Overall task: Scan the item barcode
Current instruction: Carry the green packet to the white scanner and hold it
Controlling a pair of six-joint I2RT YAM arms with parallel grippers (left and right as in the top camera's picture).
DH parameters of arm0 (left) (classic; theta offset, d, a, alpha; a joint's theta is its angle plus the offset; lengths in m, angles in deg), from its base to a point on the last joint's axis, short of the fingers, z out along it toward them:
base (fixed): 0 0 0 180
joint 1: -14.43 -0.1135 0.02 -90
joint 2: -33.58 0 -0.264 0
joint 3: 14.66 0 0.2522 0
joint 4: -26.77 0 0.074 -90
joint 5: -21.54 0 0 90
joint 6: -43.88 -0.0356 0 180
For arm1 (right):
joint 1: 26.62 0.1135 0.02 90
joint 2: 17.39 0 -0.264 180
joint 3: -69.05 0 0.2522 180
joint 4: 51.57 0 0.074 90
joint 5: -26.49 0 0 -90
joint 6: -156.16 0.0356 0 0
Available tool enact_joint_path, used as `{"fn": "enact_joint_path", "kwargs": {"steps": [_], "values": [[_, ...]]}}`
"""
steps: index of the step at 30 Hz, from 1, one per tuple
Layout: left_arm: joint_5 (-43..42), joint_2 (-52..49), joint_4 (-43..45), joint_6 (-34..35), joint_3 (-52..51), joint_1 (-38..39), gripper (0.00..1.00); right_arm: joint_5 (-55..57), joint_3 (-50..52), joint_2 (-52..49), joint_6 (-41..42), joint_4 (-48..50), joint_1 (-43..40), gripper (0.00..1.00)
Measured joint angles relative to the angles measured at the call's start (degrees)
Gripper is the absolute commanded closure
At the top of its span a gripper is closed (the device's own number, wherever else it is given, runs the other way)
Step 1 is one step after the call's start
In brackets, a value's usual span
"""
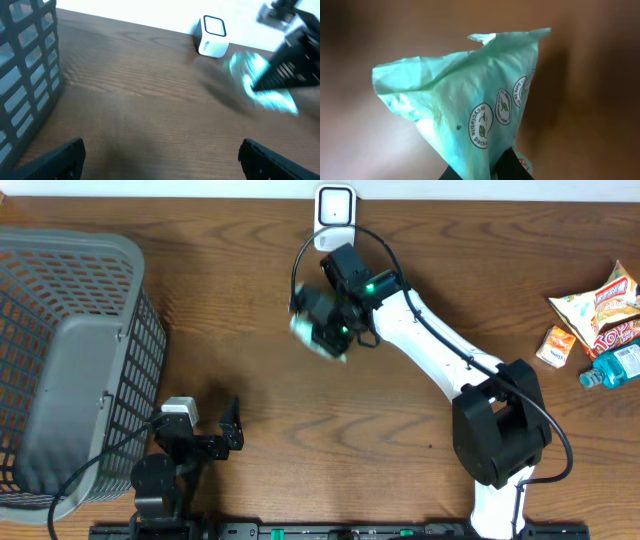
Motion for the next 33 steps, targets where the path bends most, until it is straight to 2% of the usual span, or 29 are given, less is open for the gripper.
{"fn": "enact_joint_path", "kwargs": {"steps": [4,9,18,21,29,33], "values": [[0.0,0.0,0.0,0.0,0.0,0.0,0.02,12.9,0.0,0.0,4.4,8.5,-1.1,0.99],[0.0,0.0,0.0,0.0,0.0,0.0,0.02,23.1,-3.4,-1.4,2.8,14.1,-3.7,0.99],[0.0,0.0,0.0,0.0,0.0,0.0,0.02,34.2,-35.6,-21.6,-9.9,15.0,-7.7,0.99],[0.0,0.0,0.0,0.0,0.0,0.0,0.02,37.9,-42.4,-28.3,-14.6,15.3,-8.1,0.99],[0.0,0.0,0.0,0.0,0.0,0.0,0.02,40.2,-42.9,-33.2,-18.7,18.2,-8.0,0.99],[0.0,0.0,0.0,0.0,0.0,0.0,0.02,44.8,-44.0,-33.1,-15.3,9.9,-8.2,0.99]]}}
